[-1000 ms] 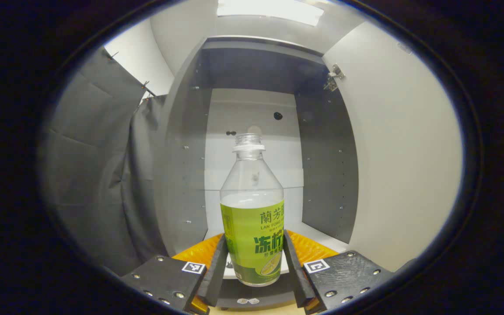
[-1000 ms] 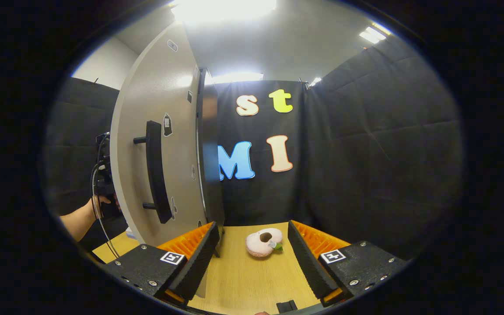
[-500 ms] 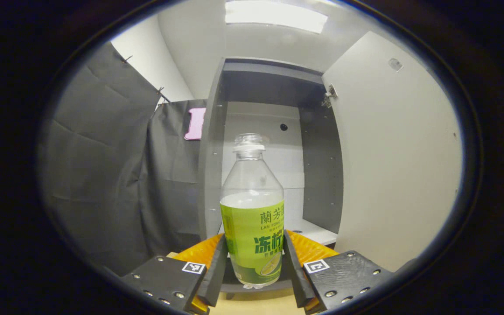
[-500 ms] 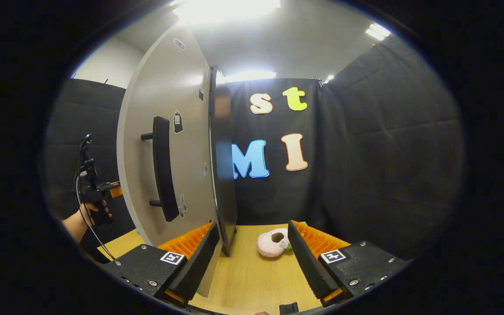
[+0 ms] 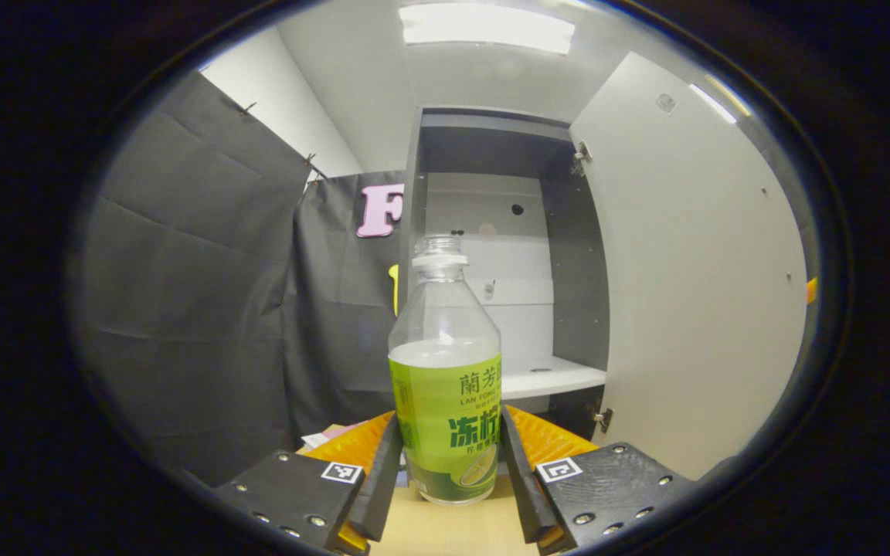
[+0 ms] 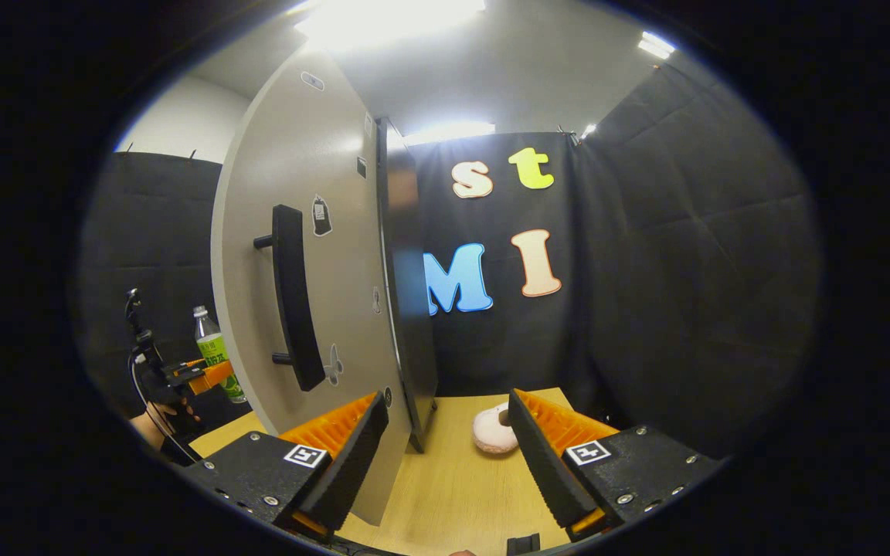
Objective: Open the cabinet door with the right hand, grasp the bottle in the cabinet with the left hand and place it on the coaster, then close the cabinet door with the right hand.
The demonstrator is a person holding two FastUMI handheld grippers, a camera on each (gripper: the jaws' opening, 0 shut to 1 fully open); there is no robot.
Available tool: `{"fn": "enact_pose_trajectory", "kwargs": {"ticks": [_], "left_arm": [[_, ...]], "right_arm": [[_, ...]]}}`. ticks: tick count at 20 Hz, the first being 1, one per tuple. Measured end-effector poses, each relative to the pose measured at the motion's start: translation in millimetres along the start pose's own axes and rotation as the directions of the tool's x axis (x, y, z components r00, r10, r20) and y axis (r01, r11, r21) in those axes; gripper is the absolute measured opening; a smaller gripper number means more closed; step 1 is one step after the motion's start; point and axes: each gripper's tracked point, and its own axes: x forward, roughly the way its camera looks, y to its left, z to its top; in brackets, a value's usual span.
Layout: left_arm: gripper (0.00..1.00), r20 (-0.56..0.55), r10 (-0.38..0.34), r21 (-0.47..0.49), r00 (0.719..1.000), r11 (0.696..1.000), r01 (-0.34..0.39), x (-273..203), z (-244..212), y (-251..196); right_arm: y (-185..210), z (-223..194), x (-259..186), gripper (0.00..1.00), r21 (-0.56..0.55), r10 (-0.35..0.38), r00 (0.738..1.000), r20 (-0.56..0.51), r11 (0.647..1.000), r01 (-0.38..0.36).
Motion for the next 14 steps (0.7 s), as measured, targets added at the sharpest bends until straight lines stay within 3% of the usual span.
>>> {"fn": "enact_pose_trajectory", "kwargs": {"ticks": [5,9,12,13,14], "left_arm": [[0.71,-0.028,-0.006,-0.024,1.0,1.0,0.006,-25,-43,-1],[0.66,-0.065,0.004,-0.037,0.998,0.999,-0.006,-45,-74,3],[0.7,-0.094,0.023,-0.042,0.995,0.999,-0.027,-55,-98,9],[0.66,-0.107,0.028,-0.041,0.994,0.999,-0.033,-58,-108,9],[0.7,-0.119,0.039,-0.032,0.992,0.999,-0.043,-61,-118,11]], "right_arm": [[-3,-6,11,0.96,-0.016,-0.009,1.0,-0.006,1.0,0.009],[-7,-3,19,0.96,0.036,-0.021,1.0,-0.009,0.999,0.021],[-17,2,22,0.96,0.061,-0.053,0.999,0.001,0.997,0.053],[-17,2,25,0.96,0.074,-0.059,0.998,0.0,0.995,0.059],[-18,2,25,0.95,0.088,-0.064,0.998,-0.002,0.994,0.064]]}}
